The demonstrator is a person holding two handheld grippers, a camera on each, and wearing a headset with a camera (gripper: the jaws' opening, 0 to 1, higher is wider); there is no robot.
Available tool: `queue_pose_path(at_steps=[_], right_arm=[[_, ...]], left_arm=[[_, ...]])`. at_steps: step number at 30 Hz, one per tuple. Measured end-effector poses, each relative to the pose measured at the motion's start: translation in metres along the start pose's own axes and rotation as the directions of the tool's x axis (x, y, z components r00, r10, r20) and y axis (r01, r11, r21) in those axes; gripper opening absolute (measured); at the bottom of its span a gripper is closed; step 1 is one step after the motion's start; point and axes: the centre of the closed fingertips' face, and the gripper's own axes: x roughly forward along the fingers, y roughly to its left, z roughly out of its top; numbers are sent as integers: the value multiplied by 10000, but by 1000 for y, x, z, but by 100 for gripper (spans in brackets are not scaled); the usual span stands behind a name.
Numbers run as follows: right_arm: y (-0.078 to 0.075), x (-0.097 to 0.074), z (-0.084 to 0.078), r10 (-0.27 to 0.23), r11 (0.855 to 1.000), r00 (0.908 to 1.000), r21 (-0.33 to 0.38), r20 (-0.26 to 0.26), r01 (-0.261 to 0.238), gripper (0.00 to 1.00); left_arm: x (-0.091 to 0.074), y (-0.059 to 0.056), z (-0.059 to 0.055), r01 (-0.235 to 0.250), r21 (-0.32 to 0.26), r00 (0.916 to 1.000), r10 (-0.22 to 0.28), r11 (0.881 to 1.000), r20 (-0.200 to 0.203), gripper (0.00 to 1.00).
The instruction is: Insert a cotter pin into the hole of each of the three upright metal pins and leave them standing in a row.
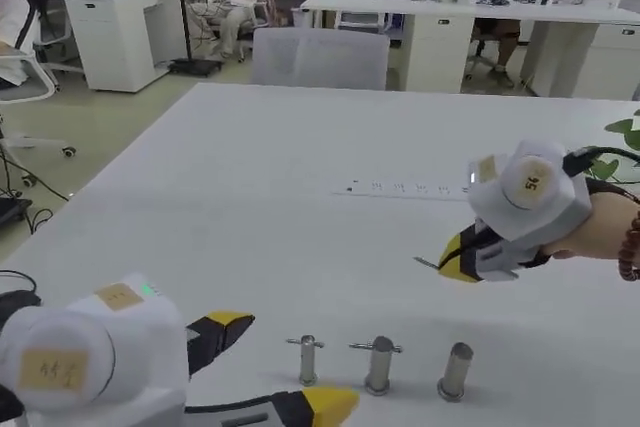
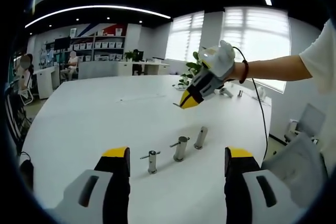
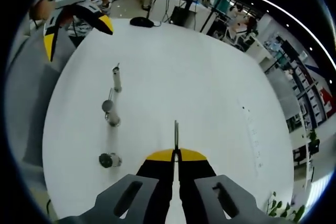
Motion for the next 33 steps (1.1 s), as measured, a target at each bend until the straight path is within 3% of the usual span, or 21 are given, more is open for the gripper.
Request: queue_pose_path(at_steps=[11,21,33], right_arm=[[27,-17,25,35,9993,9978,-362,666,-11,3],[63,-23,44,299,9982,9921,-553,1216,-233,3],[92,-27,60,564,9954,9860,-859,1568,-433,3]], left_arm=[[1,-12,8,388,-563,9991,-377,9977,205,65],[4,-24,12,848,-1068,9963,-825,9907,255,56],[8,-34,10,1336,-2236,9910,-1299,9655,314,38]])
